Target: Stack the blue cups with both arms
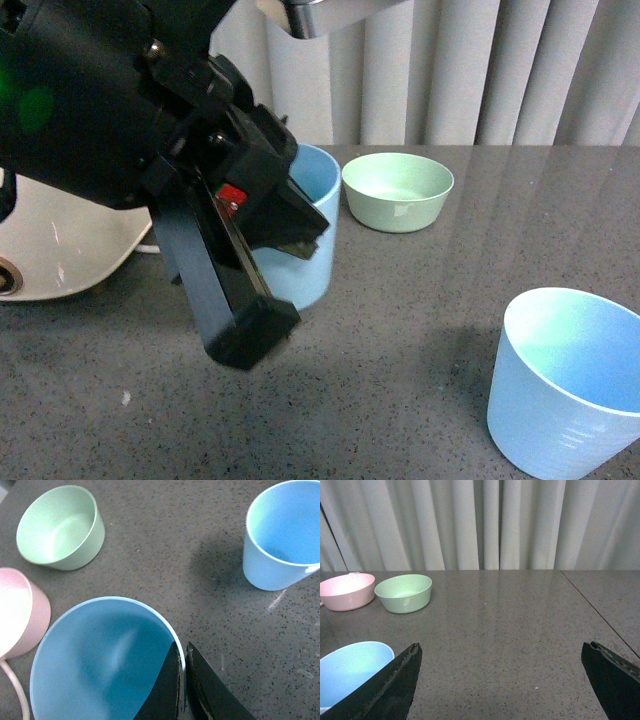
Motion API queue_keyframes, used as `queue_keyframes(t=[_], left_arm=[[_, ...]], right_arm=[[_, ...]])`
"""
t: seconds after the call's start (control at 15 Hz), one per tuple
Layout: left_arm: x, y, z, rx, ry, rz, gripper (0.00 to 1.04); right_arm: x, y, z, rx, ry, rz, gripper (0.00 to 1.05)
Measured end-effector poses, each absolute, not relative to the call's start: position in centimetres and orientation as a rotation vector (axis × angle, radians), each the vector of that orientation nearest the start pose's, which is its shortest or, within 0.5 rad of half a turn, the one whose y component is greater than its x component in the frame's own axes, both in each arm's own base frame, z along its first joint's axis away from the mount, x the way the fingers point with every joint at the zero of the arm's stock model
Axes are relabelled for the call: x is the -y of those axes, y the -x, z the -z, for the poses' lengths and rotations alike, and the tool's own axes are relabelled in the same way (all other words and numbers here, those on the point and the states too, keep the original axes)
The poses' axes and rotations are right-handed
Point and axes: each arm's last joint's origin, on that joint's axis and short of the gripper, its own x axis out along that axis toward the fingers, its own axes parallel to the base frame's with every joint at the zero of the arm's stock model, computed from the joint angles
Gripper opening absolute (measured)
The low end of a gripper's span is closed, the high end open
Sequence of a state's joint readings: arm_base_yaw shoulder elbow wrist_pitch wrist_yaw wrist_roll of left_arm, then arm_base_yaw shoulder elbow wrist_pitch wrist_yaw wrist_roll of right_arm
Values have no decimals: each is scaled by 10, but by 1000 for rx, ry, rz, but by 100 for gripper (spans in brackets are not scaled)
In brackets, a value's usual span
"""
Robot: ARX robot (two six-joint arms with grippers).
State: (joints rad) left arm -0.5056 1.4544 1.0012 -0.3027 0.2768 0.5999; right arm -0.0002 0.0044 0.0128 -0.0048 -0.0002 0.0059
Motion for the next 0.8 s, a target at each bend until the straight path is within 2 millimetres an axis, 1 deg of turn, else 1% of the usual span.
queue_keyframes(t=[0.2, 0.4, 0.53, 0.6, 0.73, 0.8], left_arm=[[167, -257, -240, -503, -699, 1065, 2], [177, -262, -226, -536, -742, 1143, 2], [180, -261, -224, -541, -754, 1186, 2], [181, -260, -224, -539, -759, 1204, 2], [194, -248, -222, -520, -774, 1293, 2], [193, -246, -219, -537, -774, 1303, 2]], right_arm=[[0, -97, -167, 4, -6, 0, 98], [0, -97, -167, 4, -6, 0, 98], [0, -97, -167, 4, -6, 0, 98], [0, -97, -167, 4, -6, 0, 98], [0, -97, -167, 4, -6, 0, 98], [0, -97, -167, 4, -6, 0, 98]])
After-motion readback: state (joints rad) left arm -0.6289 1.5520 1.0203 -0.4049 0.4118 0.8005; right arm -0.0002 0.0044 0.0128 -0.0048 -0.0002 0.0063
